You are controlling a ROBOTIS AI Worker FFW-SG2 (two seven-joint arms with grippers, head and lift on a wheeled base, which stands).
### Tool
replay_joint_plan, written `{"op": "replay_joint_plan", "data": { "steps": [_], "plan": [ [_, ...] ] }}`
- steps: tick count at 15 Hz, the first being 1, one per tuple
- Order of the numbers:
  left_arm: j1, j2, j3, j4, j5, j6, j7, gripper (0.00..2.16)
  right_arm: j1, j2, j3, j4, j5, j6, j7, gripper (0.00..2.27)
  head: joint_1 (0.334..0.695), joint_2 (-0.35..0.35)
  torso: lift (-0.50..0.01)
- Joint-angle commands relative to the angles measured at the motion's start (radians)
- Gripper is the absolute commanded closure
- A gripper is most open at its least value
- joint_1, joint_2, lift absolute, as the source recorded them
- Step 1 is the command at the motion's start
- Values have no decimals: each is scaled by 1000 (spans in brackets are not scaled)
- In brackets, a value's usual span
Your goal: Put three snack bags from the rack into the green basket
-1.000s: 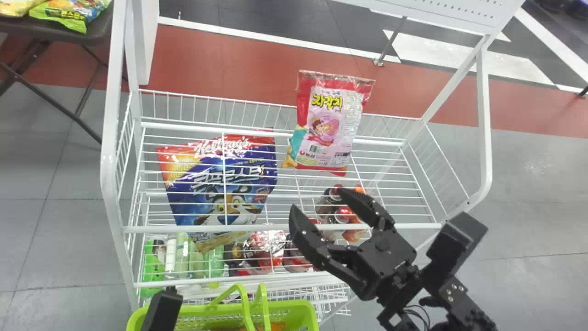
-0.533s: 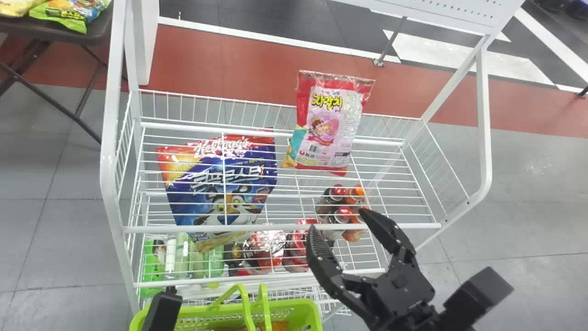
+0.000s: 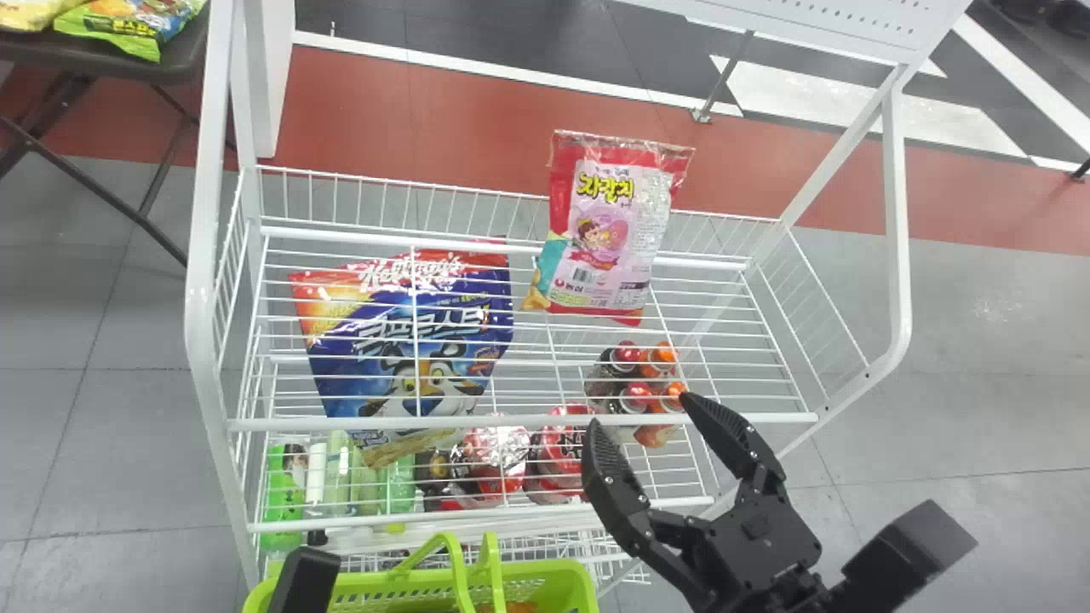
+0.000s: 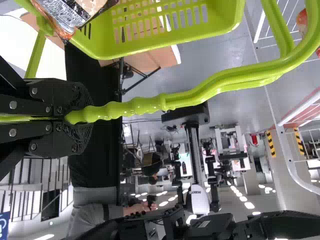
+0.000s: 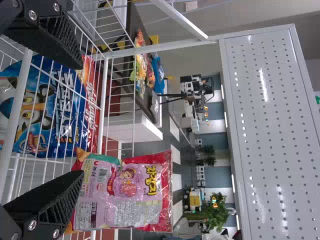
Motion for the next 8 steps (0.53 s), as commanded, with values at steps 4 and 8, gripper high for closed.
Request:
{"op": "replay_joint_plan", "data": {
  "steps": [4, 8],
  "plan": [
    [11, -3, 1, -11, 0, -6, -1, 1632, 0, -3, 18, 14, 12, -50, 0, 63, 695, -350, 0],
    [34, -3, 3, -40, -3, -3, 2, 1632, 0, -7, 32, 14, 15, -65, -11, 63, 695, -350, 0]
  ]
}}
